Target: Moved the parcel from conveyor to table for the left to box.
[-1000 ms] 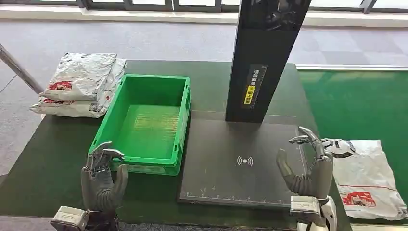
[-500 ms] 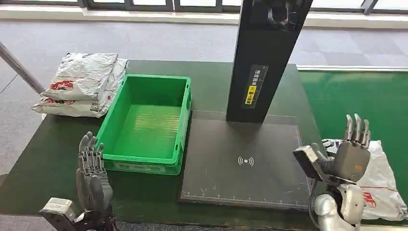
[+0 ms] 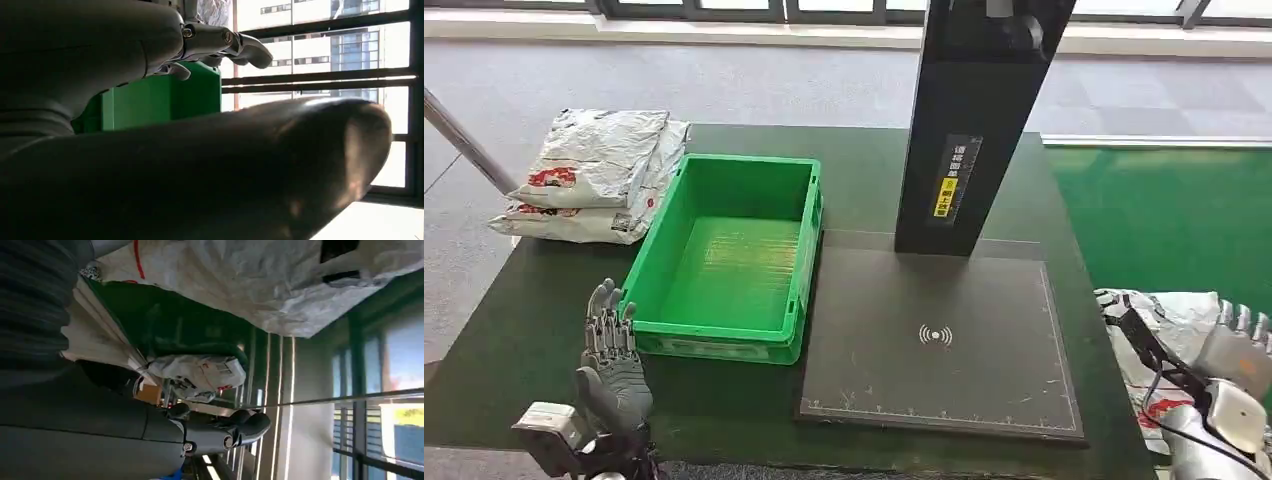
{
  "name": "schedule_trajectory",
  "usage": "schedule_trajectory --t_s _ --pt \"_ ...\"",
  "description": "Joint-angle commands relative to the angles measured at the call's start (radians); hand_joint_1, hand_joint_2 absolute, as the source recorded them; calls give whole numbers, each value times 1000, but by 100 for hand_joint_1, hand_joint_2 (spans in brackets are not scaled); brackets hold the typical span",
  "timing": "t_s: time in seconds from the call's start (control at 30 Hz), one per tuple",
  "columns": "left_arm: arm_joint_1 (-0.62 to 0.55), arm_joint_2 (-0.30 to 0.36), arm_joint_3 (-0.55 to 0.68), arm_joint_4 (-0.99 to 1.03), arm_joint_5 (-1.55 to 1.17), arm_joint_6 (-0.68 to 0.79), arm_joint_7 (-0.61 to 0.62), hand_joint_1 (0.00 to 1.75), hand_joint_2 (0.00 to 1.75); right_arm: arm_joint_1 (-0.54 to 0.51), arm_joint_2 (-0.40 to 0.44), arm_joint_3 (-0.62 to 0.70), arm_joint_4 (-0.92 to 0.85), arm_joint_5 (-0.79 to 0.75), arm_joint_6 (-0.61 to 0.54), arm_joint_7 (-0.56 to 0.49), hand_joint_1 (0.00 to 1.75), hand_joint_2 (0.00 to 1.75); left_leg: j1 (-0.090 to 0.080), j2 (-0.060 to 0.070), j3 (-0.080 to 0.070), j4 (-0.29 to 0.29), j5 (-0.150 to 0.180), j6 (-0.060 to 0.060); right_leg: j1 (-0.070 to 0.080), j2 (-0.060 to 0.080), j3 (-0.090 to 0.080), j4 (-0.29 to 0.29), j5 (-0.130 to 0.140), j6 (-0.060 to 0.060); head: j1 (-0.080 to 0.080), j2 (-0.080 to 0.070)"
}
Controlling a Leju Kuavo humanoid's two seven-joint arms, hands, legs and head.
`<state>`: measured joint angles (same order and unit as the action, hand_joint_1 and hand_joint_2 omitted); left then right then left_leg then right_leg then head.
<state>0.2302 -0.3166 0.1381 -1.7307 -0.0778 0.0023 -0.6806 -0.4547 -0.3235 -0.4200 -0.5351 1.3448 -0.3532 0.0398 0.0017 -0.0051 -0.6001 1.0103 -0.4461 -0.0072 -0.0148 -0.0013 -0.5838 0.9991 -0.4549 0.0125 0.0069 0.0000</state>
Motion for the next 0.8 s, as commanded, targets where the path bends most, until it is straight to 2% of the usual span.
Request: schedule_trajectory --t_s 0.03,0.1,0.17,0.63,0.73,0.77,0.8 --pt "-41 18 52 104 -12 -30 2 0 0 -127 -96 -132 261 22 109 96 0 175 -1 1 3 -3 0 0 -1 0 2 -2 0 -1 0 0" --pt "-43 19 50 106 -15 -31 4 0 0 -117 -98 -142 264 21 112 100 0 175 0 -2 3 -2 1 0 0 -2 3 -2 0 -1 0 0" --pt "-39 20 53 100 -19 -32 7 0 0 -115 -97 -166 280 17 147 150 0 175 0 -1 3 -2 0 0 0 -2 3 -2 0 -1 0 0" --pt "-34 18 61 85 -27 -33 19 0 0 -112 -82 -189 287 18 159 182 0 175 0 2 2 -1 0 0 0 1 2 -1 0 -1 0 0" --pt "-33 17 74 87 -33 -36 31 0 0 -117 -27 -206 297 19 238 151 0 175 0 2 3 -2 0 0 0 2 2 -2 0 -1 0 0" --pt "-33 15 76 90 -38 -38 33 0 0 -118 2 -203 298 28 270 127 33 175 0 4 4 -3 0 0 1 3 3 -3 1 -1 0 0" --pt "-33 14 76 92 -43 -39 35 0 0 -116 19 -199 296 33 269 130 175 175 1 6 6 -4 0 -1 1 5 4 -5 2 -2 0 0"
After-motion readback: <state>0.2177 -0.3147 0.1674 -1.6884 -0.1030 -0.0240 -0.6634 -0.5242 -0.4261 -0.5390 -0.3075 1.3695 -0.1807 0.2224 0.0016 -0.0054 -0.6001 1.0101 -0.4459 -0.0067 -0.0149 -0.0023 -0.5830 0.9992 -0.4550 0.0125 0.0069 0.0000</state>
